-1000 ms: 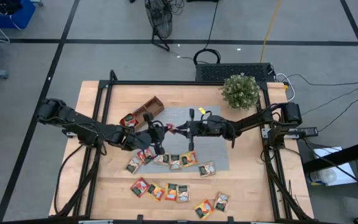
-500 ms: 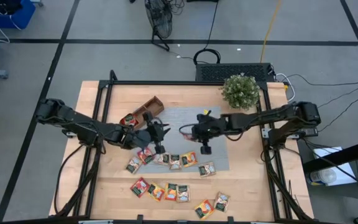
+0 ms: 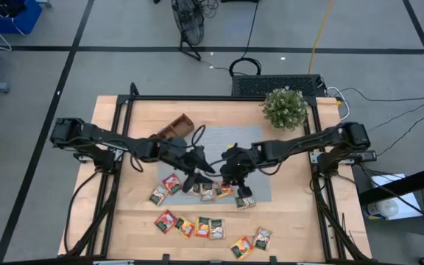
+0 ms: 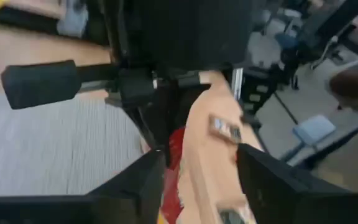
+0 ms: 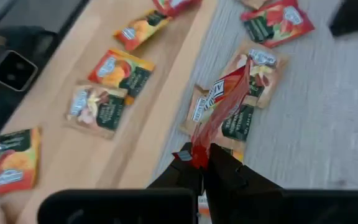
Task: Pick & Place Tea
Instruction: Put the red tea bag into the left section of the wooden organizer
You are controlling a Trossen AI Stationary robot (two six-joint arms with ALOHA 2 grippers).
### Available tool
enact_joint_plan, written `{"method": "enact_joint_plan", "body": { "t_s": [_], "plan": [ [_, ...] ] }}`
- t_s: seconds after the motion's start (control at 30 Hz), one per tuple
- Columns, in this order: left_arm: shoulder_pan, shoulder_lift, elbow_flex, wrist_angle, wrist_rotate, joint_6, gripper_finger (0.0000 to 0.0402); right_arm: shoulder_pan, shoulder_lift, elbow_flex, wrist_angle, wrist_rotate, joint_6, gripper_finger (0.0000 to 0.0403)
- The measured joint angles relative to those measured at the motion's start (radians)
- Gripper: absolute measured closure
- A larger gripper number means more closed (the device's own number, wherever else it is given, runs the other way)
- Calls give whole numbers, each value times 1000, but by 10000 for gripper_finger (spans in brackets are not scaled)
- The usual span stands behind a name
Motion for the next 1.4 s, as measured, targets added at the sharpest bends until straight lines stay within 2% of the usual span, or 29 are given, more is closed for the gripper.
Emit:
{"method": "enact_joint_plan", "body": {
  "t_s": [0.1,0.23,0.43,0.8,0.97,1.27,1.33,1.4],
  "plan": [
    [1,37,0,25,8,-3,167,-2,28,0,23,0,-1,402],
    [0,77,0,44,53,-1,155,-7,37,-1,43,1,-1,402],
    [1,107,0,64,51,-1,154,-9,28,0,117,2,-4,403],
    [1,131,0,95,58,-9,159,-11,28,0,152,2,-8,403],
    [1,130,0,101,58,-9,213,-11,28,0,144,1,-8,403],
    [22,130,-1,92,62,-16,386,-10,28,0,127,2,7,403],
    [28,120,-1,80,67,8,392,-10,28,0,125,5,31,402],
    [27,92,-2,41,31,48,397,-11,28,1,118,13,58,394]
  ]
}}
